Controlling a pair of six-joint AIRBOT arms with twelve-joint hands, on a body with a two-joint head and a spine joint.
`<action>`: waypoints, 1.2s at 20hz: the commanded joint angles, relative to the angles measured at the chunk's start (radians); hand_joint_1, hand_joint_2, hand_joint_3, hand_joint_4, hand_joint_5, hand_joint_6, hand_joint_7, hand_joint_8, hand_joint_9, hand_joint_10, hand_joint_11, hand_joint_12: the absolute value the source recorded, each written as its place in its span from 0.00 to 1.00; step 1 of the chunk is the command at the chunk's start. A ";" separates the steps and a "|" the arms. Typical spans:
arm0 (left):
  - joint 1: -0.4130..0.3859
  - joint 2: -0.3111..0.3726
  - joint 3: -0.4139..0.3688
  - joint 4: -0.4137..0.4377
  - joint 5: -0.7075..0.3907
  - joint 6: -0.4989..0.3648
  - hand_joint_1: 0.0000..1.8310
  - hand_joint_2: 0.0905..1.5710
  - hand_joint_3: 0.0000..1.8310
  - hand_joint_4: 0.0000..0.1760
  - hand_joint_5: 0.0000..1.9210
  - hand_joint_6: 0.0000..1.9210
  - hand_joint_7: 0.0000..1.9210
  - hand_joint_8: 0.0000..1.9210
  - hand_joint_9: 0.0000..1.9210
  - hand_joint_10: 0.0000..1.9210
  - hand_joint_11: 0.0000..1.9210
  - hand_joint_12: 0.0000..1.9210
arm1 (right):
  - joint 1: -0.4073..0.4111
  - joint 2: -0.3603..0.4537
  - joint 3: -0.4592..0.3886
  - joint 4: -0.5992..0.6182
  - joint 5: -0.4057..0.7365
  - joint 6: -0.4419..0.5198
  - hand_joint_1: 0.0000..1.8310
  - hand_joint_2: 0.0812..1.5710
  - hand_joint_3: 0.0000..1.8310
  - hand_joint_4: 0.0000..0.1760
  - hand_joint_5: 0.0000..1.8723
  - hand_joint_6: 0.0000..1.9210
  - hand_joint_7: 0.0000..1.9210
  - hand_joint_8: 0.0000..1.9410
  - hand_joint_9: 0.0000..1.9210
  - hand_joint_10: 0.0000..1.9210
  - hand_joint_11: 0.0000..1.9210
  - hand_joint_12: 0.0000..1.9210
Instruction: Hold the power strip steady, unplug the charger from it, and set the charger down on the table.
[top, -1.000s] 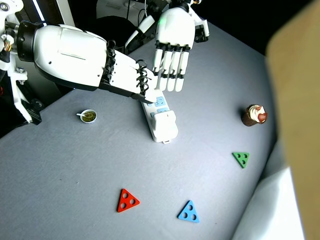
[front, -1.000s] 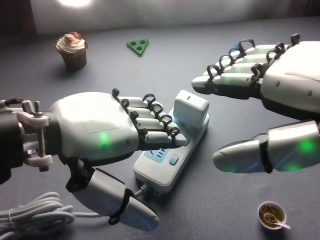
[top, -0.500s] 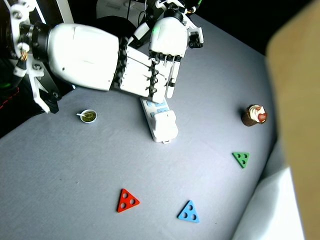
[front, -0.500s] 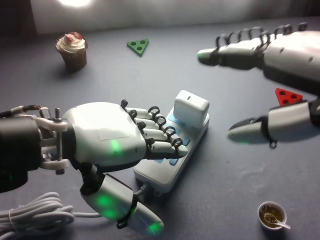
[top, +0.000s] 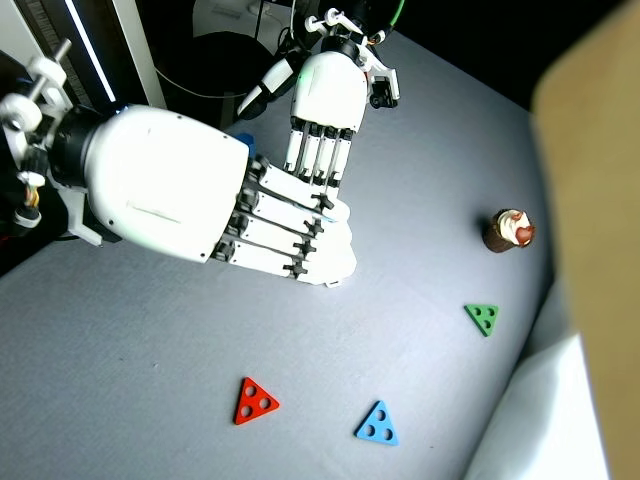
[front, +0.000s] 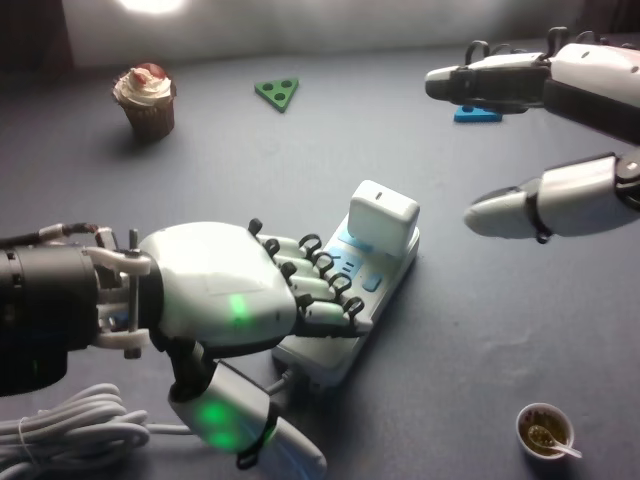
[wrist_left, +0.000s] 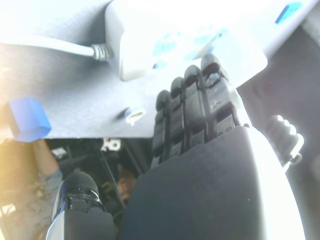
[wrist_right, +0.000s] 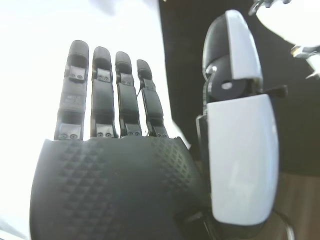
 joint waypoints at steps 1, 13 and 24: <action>-0.008 -0.012 0.004 -0.015 -0.058 -0.004 0.00 0.59 0.00 0.00 0.08 0.00 0.09 0.00 0.09 0.00 0.07 0.04 | 0.013 0.011 -0.002 -0.008 0.104 0.016 0.54 0.64 0.00 0.00 0.13 0.00 0.14 0.00 0.15 0.00 0.15 0.08; 0.015 -0.079 0.044 -0.014 -0.047 -0.009 0.00 0.60 0.00 0.00 0.08 0.00 0.09 0.00 0.08 0.00 0.07 0.03 | -0.026 -0.099 0.061 0.155 0.176 0.056 0.49 0.66 0.00 0.00 0.12 0.00 0.13 0.00 0.14 0.00 0.14 0.08; 0.050 -0.087 0.043 -0.013 -0.042 -0.010 0.00 0.59 0.00 0.00 0.08 0.00 0.09 0.00 0.08 0.00 0.07 0.03 | -0.087 -0.192 0.101 0.199 0.200 0.105 0.53 0.66 0.00 0.00 0.12 0.00 0.14 0.00 0.15 0.00 0.14 0.10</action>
